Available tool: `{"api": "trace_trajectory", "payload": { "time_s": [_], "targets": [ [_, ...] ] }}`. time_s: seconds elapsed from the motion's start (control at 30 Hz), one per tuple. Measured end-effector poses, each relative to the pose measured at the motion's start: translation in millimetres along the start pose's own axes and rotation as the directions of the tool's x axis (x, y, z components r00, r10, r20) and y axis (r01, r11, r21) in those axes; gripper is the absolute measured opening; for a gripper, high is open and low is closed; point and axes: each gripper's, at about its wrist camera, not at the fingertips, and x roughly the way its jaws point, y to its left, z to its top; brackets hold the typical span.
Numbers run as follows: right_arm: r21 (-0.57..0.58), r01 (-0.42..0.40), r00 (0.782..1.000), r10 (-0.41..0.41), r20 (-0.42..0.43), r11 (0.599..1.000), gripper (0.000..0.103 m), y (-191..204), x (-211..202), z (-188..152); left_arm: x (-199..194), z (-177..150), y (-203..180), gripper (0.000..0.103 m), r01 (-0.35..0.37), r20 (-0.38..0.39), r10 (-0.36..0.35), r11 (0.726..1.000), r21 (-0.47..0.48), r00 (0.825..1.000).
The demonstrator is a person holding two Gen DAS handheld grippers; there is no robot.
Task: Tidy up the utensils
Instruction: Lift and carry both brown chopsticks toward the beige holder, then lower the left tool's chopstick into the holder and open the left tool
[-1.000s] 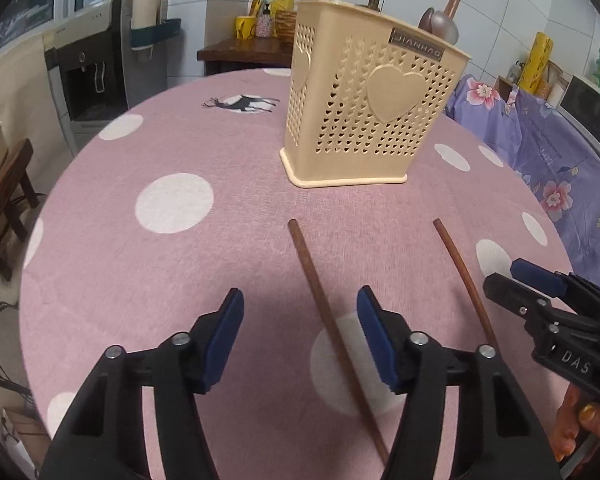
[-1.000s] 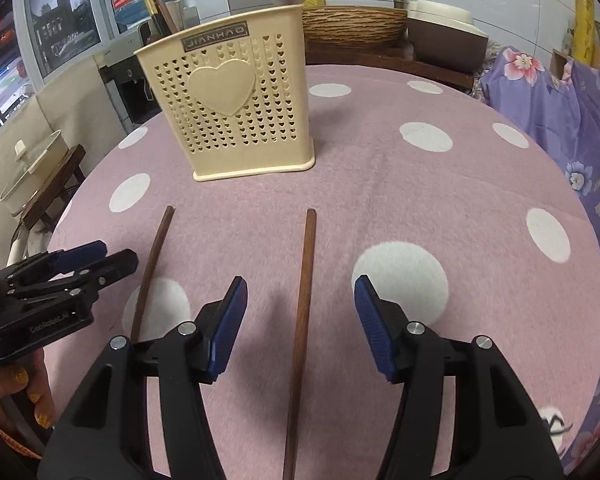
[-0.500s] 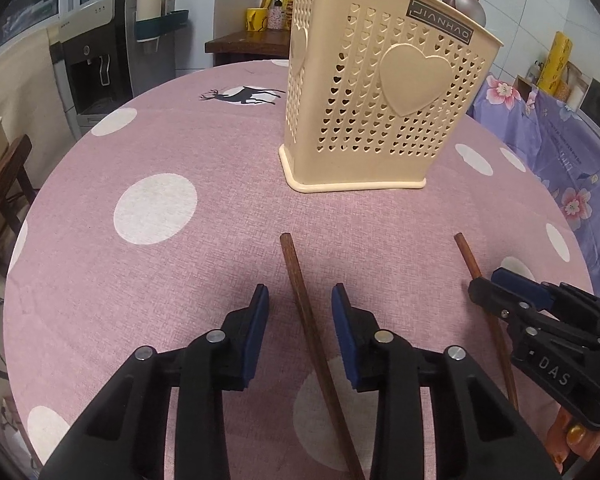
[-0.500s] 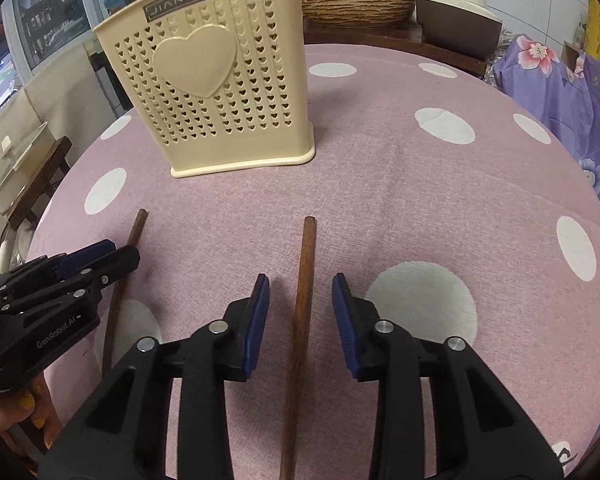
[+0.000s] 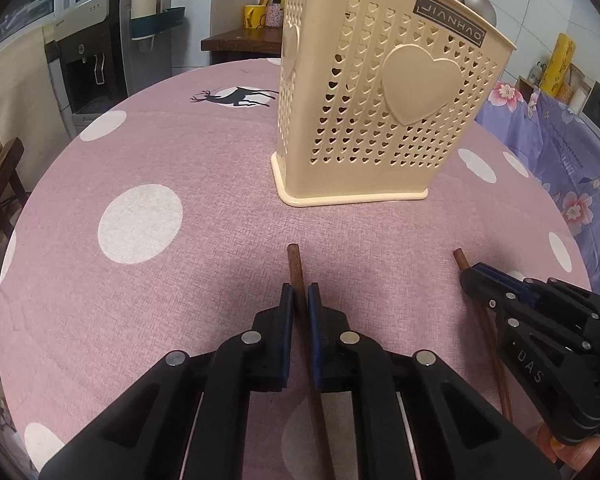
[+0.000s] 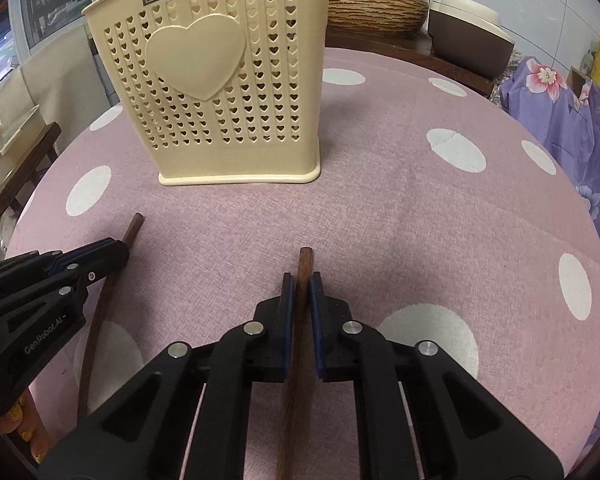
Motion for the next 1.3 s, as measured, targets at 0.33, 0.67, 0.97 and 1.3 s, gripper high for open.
{"api": "trace_trajectory", "payload": {
  "time_s": [0.33,0.67,0.97,1.3],
  "targets": [
    [0.044,-0.033,0.999,0.033,0.008,0.998,0.008,-8,-3,-1,-2,2,6,0.008,0.040,0.009,-0.040,0.999,-0.026,0.999],
    [0.102,-0.104,0.985,0.088,0.146,0.989,0.008,-23,-65,5,-75,13,16,0.007,0.140,0.171,-0.135,0.990,-0.021,0.976],
    [0.088,-0.185,0.927,0.144,0.345,0.979,0.008,-37,-172,12,-172,25,21,0.007,0.219,0.343,-0.221,0.975,0.046,0.913],
    [0.077,-0.194,0.907,0.149,0.394,0.978,0.008,-29,-202,22,-182,33,14,0.007,0.205,0.388,-0.217,0.976,0.072,0.896]
  ]
}}
